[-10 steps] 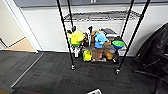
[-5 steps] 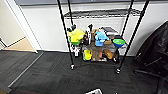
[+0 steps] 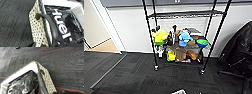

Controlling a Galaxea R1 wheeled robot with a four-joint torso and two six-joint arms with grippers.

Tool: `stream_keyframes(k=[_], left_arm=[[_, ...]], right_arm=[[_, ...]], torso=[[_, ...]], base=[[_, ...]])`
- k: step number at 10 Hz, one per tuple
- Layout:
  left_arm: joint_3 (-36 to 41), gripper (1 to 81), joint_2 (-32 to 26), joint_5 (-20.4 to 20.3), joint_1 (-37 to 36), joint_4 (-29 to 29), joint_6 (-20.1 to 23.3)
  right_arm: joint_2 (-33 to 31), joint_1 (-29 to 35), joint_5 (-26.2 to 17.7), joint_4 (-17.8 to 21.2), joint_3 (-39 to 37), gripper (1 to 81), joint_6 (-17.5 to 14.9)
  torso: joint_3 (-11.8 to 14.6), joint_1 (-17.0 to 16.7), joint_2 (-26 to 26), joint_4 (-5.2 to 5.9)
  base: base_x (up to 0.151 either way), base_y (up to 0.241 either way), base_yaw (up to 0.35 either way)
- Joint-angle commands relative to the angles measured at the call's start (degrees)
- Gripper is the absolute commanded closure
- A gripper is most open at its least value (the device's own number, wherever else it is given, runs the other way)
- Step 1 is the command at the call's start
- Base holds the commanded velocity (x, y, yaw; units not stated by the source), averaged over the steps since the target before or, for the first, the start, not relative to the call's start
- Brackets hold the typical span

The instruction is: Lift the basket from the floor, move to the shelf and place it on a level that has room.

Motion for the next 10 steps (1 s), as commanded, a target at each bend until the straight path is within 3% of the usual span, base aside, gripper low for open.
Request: stream_keyframes(k=[1,3,4,6,10], left_arm=[[0.9,1.0,-1.0,2.3,-5.9,-0.2,-0.2],[0.9,1.0,-1.1,2.3,-6.4,-0.1,-0.2],[0.9,1.0,-1.0,2.2,-6.4,-0.1,-0.2],[1.0,1.0,-0.9,1.6,-6.4,-0.2,-0.2],[0.6,1.0,1.0,1.4,-8.7,-0.5,-0.2]], right_arm=[[0.7,8.8,-2.5,1.2,-0.7,1.0,0.1],[2.4,10.3,-3.2,1.1,-2.7,1.0,0.1],[2.9,10.8,-3.4,1.0,-3.5,1.0,0.1],[4.1,11.7,-3.4,0.4,-5.5,1.0,0.1],[6.6,13.3,-3.4,0.1,-8.2,1.0,-0.4]], torso=[[-4.7,0.0,0.0,0.00],[-6.1,0.2,-0.3,0.00],[-3.5,0.2,-0.3,0.00],[-5.0,0.2,-0.3,0.00],[-5.2,0.3,-0.3,0.00]], base=[[0.000,0.000,0.000],[0.000,0.000,0.000],[0.000,0.000,0.000],[0.000,0.000,0.000],[0.000,0.000,0.000]])
